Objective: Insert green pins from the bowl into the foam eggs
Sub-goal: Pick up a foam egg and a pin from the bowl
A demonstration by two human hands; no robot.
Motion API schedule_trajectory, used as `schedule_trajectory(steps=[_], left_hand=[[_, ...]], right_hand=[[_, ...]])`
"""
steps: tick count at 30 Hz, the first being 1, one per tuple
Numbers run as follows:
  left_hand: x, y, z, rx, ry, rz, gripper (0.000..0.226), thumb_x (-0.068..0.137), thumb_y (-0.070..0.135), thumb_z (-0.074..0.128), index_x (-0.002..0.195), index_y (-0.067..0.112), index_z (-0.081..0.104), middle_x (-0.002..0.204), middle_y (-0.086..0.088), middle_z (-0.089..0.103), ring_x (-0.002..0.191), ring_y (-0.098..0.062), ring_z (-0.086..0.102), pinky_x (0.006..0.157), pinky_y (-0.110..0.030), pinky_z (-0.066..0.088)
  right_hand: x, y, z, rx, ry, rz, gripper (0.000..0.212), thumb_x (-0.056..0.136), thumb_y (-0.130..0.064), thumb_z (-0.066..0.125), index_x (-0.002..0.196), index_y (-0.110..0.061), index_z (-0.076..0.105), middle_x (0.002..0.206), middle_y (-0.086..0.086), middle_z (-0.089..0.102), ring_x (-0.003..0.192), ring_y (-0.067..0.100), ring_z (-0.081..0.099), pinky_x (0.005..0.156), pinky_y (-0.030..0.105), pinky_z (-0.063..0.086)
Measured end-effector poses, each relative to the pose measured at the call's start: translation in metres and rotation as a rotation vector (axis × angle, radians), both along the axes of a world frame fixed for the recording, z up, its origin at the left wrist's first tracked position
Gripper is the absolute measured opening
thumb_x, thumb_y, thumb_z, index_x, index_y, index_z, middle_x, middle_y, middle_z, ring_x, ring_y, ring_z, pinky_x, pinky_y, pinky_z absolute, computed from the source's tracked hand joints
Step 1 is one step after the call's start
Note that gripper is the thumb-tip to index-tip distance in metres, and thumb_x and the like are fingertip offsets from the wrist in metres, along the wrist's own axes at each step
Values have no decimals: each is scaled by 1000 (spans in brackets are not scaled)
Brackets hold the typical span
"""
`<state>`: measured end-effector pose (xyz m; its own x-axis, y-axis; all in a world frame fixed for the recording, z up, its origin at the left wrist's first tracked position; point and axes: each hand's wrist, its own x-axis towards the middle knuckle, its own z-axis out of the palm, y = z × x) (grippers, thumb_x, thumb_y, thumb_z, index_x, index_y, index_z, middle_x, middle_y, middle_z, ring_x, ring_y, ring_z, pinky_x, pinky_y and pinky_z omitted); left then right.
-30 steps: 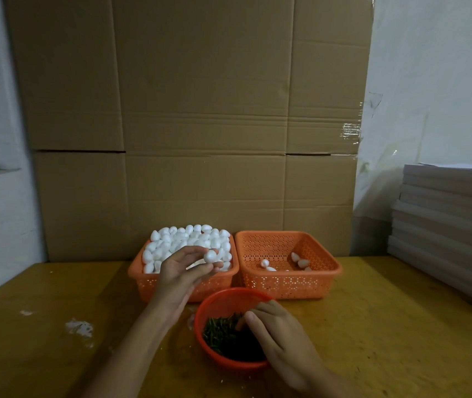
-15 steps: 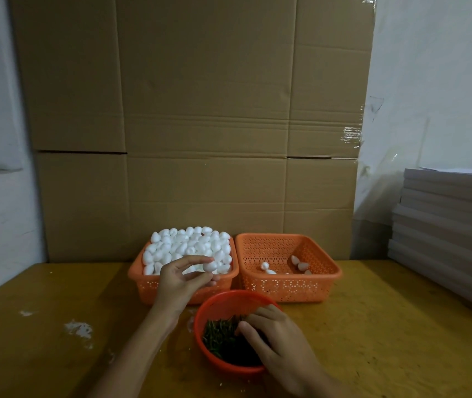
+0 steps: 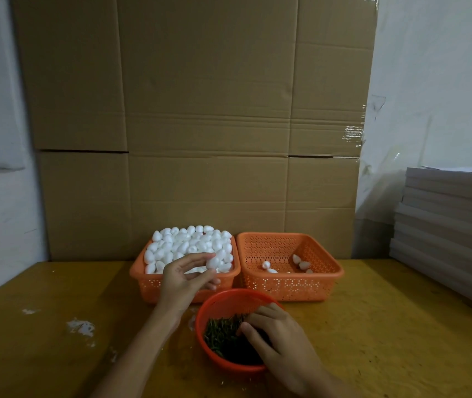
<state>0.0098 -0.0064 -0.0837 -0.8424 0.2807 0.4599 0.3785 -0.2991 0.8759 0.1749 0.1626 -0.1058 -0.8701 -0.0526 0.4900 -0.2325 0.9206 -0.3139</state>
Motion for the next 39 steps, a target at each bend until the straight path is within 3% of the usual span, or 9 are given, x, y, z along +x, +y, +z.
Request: schedule_trajectory(steps=[13, 18, 25, 39], left_hand=[[5, -2, 4, 36, -17, -26, 31, 87, 4, 83, 102, 31, 82, 106, -7, 80, 78, -36, 79, 67, -32, 65], [7, -3, 3, 20, 4, -25, 29, 85, 3, 84, 104, 25, 82, 110, -10, 80, 79, -36, 79, 68, -31, 64], [11, -5, 7, 63, -57, -82, 30, 75, 25, 86, 104, 30, 81, 107, -12, 80, 83, -38, 78, 72, -35, 65], [13, -4, 9, 121, -113, -188, 27, 83, 13, 81, 108, 16, 73, 115, -19, 77, 96, -42, 77, 79, -34, 65]], right_hand=[[1, -1, 0, 5, -29, -4, 42, 106, -56, 33, 98, -31, 66, 96, -17, 58, 95, 1, 49, 87, 30, 43], [1, -1, 0, 6, -26, 0, 39, 107, -54, 34, 95, -32, 63, 95, -18, 57, 93, 0, 47, 85, 31, 43], [1, -1, 0, 4, -27, 2, 39, 106, -54, 33, 97, -31, 63, 94, -16, 57, 92, 2, 48, 85, 33, 43], [2, -2, 2, 5, -37, 3, 38, 107, -53, 34, 99, -31, 64, 93, -17, 55, 93, 1, 46, 86, 31, 42]])
